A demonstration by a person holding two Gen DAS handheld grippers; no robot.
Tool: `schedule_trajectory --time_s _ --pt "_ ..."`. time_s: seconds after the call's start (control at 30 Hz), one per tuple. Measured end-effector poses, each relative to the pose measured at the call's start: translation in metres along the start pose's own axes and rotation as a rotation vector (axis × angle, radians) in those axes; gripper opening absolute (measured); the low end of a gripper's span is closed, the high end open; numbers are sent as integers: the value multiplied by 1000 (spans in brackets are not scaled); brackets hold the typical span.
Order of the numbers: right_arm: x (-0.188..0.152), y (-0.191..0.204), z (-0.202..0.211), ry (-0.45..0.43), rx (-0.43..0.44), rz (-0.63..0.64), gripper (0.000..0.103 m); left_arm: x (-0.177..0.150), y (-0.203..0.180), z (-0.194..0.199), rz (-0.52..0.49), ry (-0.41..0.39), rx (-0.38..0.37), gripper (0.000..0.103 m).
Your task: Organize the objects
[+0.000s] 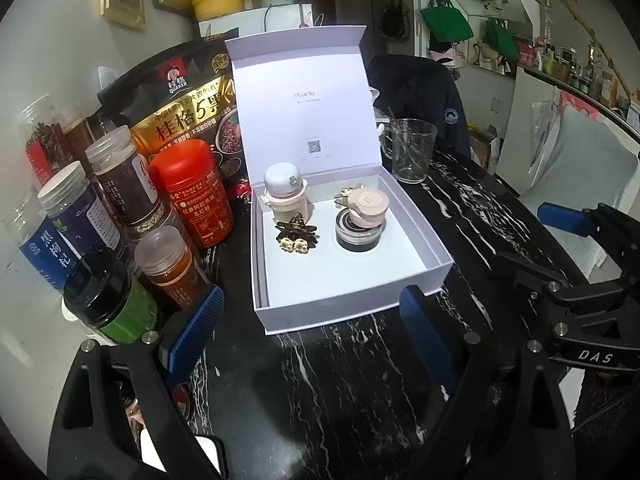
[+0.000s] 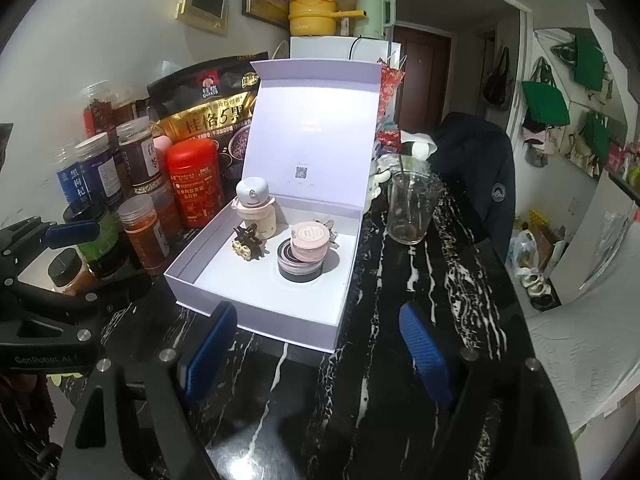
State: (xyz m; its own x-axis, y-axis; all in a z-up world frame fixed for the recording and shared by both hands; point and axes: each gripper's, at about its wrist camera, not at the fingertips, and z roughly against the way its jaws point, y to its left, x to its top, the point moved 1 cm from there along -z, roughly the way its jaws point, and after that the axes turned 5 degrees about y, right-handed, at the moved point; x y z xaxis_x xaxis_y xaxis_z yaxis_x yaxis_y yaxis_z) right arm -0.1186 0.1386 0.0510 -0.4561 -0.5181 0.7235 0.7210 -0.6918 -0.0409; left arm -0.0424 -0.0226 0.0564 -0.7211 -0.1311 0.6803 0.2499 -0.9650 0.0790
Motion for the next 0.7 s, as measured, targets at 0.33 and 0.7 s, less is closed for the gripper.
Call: schedule_trajectory --time_s 0.33,0.7 --pt "-12 4 19 -26 0 9 89 -17 -4 8 -13 13 -10 90" --pt "-35 12 15 8 33 27 89 -35 -5 6 -10 43 -13 90"
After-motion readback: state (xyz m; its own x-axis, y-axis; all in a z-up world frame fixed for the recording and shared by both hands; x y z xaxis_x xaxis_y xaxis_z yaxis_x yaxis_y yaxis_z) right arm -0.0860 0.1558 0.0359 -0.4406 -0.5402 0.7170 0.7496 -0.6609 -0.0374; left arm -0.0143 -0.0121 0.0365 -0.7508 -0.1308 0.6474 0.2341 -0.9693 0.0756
